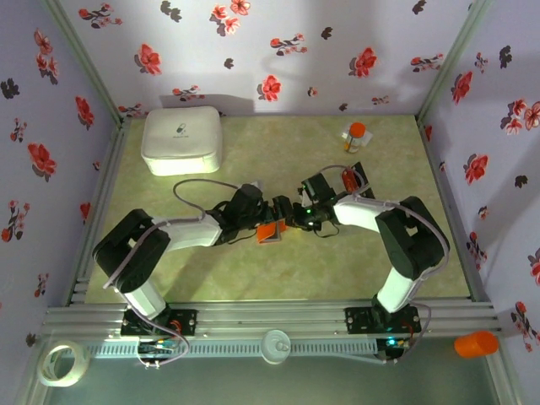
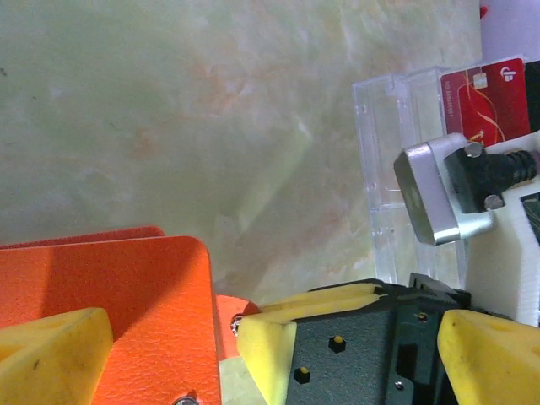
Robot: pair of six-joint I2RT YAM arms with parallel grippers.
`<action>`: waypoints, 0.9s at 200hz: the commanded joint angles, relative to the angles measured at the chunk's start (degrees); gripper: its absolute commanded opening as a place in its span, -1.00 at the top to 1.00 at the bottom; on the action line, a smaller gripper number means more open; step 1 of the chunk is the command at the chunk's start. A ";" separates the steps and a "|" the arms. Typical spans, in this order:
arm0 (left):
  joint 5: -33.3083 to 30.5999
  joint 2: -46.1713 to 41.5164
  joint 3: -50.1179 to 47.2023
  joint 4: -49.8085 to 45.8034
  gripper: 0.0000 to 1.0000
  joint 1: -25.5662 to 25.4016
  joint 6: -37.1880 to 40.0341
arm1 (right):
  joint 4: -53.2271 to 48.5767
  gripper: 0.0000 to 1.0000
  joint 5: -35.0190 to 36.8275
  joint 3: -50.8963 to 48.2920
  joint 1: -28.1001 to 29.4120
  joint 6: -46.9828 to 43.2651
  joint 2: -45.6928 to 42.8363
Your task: Put the credit cards into the card holder
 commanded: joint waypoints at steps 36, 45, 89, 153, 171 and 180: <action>-3.15 0.07 -2.87 -0.44 -0.99 -1.25 -0.80 | -4.34 0.36 1.65 -1.29 -1.34 -1.46 -6.83; -3.07 -0.63 -2.07 -1.11 -1.00 -1.21 -0.15 | -5.23 0.36 2.04 -1.26 -1.38 -1.68 -7.65; 0.21 -3.22 3.04 -4.75 -1.00 0.41 2.10 | -8.24 0.40 2.97 -0.87 -1.30 -0.81 -12.75; 4.13 -12.43 3.22 -10.85 -1.00 10.22 5.02 | -13.30 0.52 7.26 6.79 6.79 0.48 -14.18; 4.05 -17.34 1.00 -13.91 -0.99 14.75 6.05 | -13.95 0.52 7.93 10.88 10.22 0.51 -11.03; 4.08 -19.72 -0.17 -15.73 -1.00 16.98 6.58 | -14.22 0.52 8.04 13.36 11.58 0.40 -9.02</action>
